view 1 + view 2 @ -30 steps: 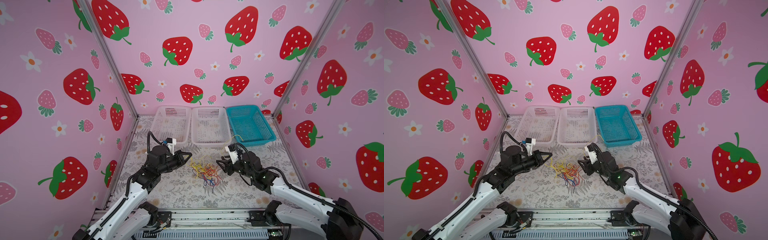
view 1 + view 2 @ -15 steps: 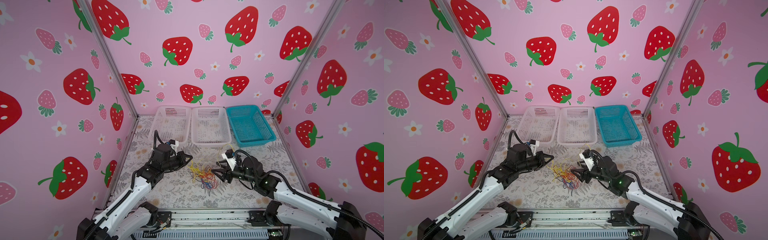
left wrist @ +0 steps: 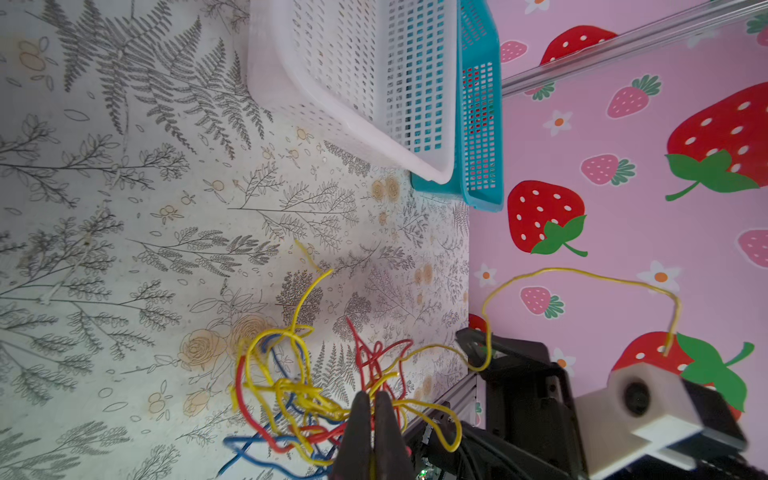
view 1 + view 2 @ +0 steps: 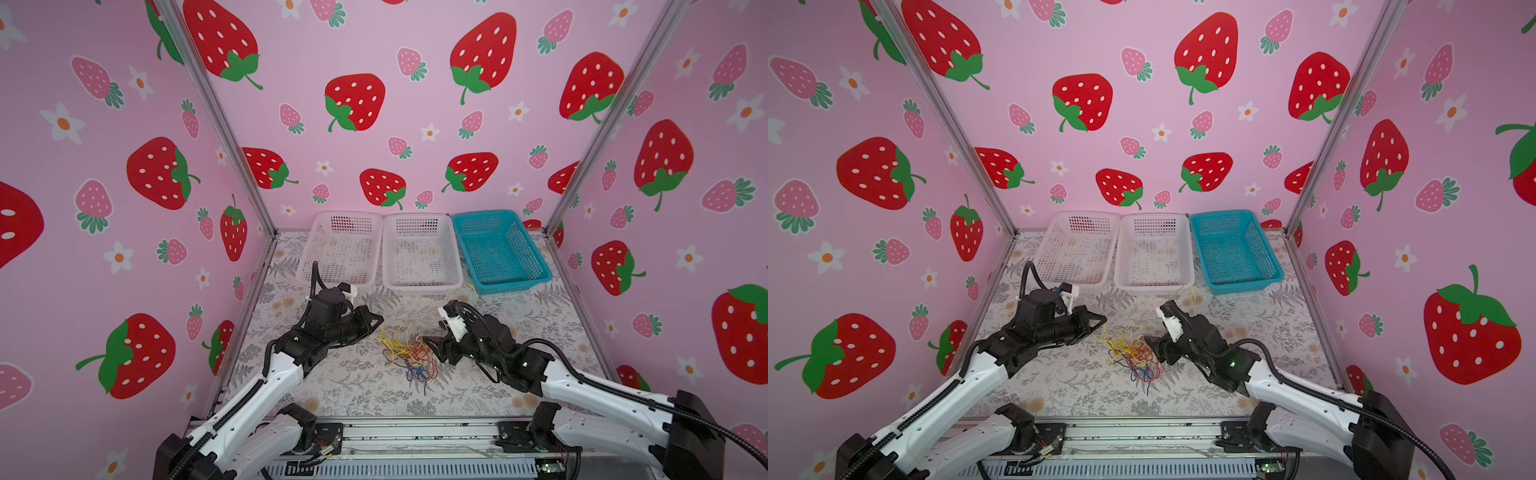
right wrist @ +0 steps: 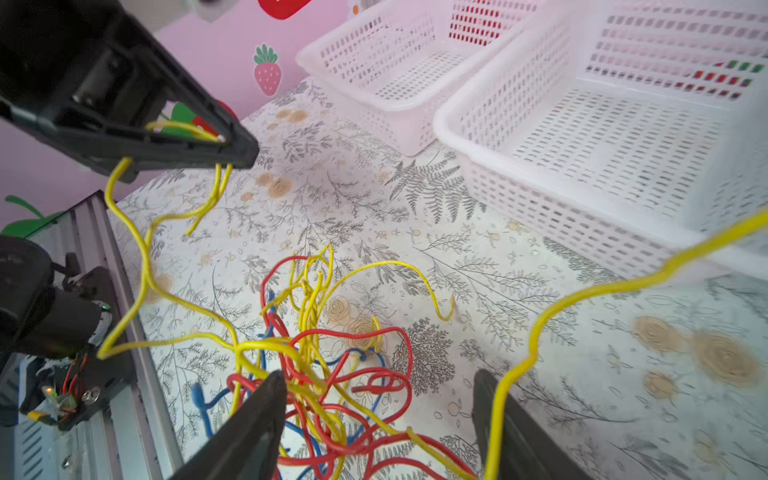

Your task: Untangle the cables

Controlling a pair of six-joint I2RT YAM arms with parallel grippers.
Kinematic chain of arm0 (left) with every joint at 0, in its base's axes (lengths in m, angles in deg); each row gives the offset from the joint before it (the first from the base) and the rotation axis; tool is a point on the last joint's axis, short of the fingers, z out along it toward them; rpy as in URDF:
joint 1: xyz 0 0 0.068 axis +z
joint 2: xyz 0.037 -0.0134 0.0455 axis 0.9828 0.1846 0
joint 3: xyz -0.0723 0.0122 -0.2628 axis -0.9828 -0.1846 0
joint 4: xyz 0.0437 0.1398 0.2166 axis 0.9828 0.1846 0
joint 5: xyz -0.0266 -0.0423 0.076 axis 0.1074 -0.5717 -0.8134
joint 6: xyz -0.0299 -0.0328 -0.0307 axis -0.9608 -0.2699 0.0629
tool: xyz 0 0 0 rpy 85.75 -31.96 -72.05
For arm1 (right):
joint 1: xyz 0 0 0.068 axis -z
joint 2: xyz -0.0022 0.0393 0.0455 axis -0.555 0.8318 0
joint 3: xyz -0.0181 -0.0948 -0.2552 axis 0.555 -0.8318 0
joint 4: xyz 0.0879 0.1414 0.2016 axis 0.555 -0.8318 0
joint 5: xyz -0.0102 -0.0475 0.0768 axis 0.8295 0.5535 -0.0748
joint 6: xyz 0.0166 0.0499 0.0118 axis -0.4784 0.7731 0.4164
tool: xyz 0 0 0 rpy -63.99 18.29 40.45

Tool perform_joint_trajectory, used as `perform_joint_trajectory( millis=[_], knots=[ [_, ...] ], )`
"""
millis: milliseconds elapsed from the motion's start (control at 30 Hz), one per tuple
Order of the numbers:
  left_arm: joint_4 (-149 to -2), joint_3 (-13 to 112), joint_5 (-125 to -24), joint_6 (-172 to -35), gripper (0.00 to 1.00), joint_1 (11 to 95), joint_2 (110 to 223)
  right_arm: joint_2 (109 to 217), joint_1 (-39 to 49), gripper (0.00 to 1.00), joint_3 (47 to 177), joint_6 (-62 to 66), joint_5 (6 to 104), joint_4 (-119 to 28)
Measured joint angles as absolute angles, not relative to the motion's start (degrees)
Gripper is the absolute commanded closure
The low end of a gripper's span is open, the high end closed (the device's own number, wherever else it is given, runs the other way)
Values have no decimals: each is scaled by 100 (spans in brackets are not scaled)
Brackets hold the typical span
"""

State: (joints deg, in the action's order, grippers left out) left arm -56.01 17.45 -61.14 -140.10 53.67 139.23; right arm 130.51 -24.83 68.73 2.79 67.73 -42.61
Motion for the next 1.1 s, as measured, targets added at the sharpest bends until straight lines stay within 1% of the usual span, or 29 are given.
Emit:
perform_joint_trajectory(
  millis=[67, 133, 267, 367, 467, 567, 700, 800, 967, 1033, 1100],
  knots=[
    [-5367, 1818, -6214, -13929, 100, 5415, 13923, 12872, -2476, 17, 7059, 323, 6992, -4565],
    [-5067, 1940, -6396, -13870, 100, 5520, 13925, 12802, -2446, 15, 7251, 382, 7143, -4875],
    [-4635, 2174, -6689, -13723, 100, 5776, 13929, 12712, -2378, 14, 7518, 511, 7372, -5649],
    [-4528, 2248, -6710, -13675, 100, 5852, 14014, 12358, -2350, 14, 7518, 576, 7427, -6099],
    [-4578, 2253, -6584, -13673, 100, 5852, 14192, 12065, -2350, 13, 7518, 526, 7188, -6189],
    [-4661, 2253, -6448, -13682, 100, 5846, 14299, 12098, -2374, 13, 7503, 543, 6749, -5876],
    [-4772, 2253, -6354, -13688, 100, 5796, 14303, 12752, -2533, 15, 7442, 685, 6397, -5067],
    [-4814, 2248, -6321, -13708, 100, 5723, 14303, 13523, -2682, 18, 7391, 834, 6356, -4490],
    [-4919, 2183, -6317, -13754, 100, 5640, 14288, 14518, -2745, 21, 7343, 1090, 6364, -3784],
    [-4949, 2141, -6317, -13767, 100, 5621, 14246, 14782, -2752, 24, 7343, 1173, 6399, -3502],
    [-4967, 2093, -6317, -13785, 100, 5610, 14183, 15045, -2754, 31, 7343, 1223, 6458, -3197]
  ],
)
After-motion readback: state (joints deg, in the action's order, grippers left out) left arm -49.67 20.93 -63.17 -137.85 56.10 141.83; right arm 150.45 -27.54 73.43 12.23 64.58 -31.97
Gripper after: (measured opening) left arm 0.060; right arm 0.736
